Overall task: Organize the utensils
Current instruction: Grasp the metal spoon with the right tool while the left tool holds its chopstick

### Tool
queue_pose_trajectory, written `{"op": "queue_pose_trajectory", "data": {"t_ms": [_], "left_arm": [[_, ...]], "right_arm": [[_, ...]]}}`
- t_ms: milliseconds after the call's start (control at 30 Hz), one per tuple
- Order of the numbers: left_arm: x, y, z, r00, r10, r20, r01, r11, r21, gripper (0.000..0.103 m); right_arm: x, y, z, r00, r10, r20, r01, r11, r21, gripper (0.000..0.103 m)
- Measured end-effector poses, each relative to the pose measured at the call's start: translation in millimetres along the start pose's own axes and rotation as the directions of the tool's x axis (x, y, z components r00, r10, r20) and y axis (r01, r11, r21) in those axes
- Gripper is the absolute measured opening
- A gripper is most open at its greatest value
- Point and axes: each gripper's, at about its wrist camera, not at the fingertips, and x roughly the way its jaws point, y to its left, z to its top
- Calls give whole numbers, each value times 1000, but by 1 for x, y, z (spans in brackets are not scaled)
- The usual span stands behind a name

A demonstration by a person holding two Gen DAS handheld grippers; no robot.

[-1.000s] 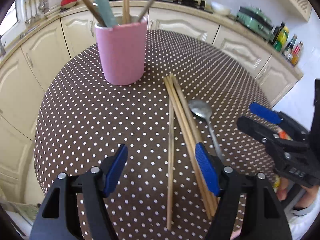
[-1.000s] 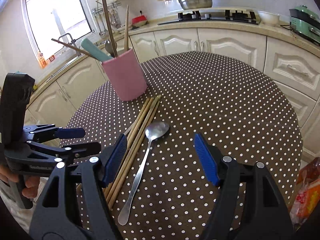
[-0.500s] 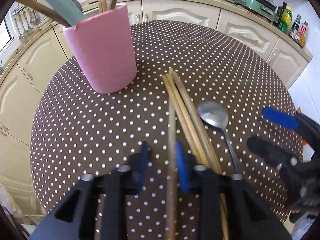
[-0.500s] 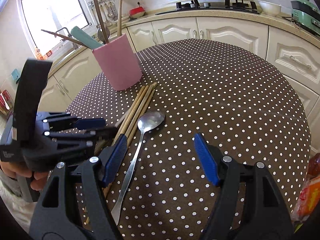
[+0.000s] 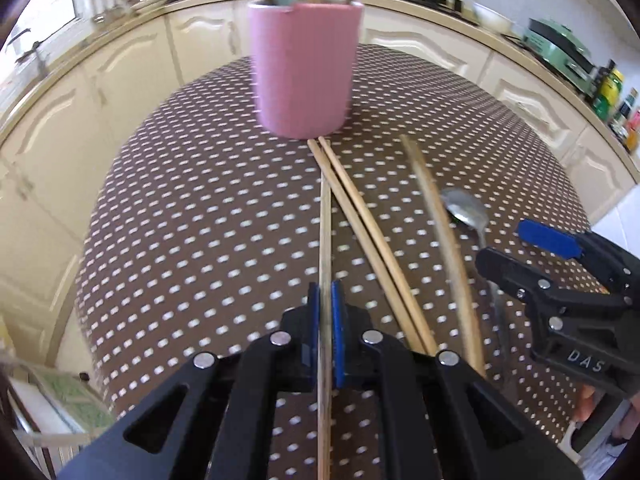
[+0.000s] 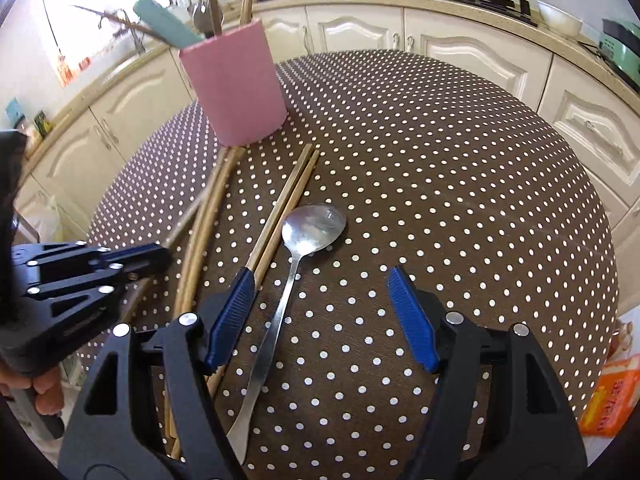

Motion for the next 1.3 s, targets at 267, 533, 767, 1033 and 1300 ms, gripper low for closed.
{"op": "queue_pose_trajectory", "data": {"t_ms": [267, 533, 767, 1033, 1300], "left_arm": [[-13, 22, -21, 999, 38, 0, -38, 998, -41, 7], [11, 34, 17, 996, 59, -64, -60, 998, -6, 8], [30, 33, 55, 991, 50, -122, -49, 999, 13, 10], [15, 53, 32, 998, -44, -46, 41, 996, -78, 6], [-25, 80, -10, 993, -70, 96, 85, 983, -161, 6]], "right_arm": [[15, 1, 15, 996, 5, -93, -9, 999, -50, 36], [31, -4, 37, 983, 4, -184, -26, 993, -115, 29], [47, -7, 61, 959, 0, -283, -42, 989, -142, 27], [48, -26, 70, 968, 31, -247, -53, 995, -82, 7], [34, -52, 48, 981, 107, -165, -109, 994, -4, 5]]}}
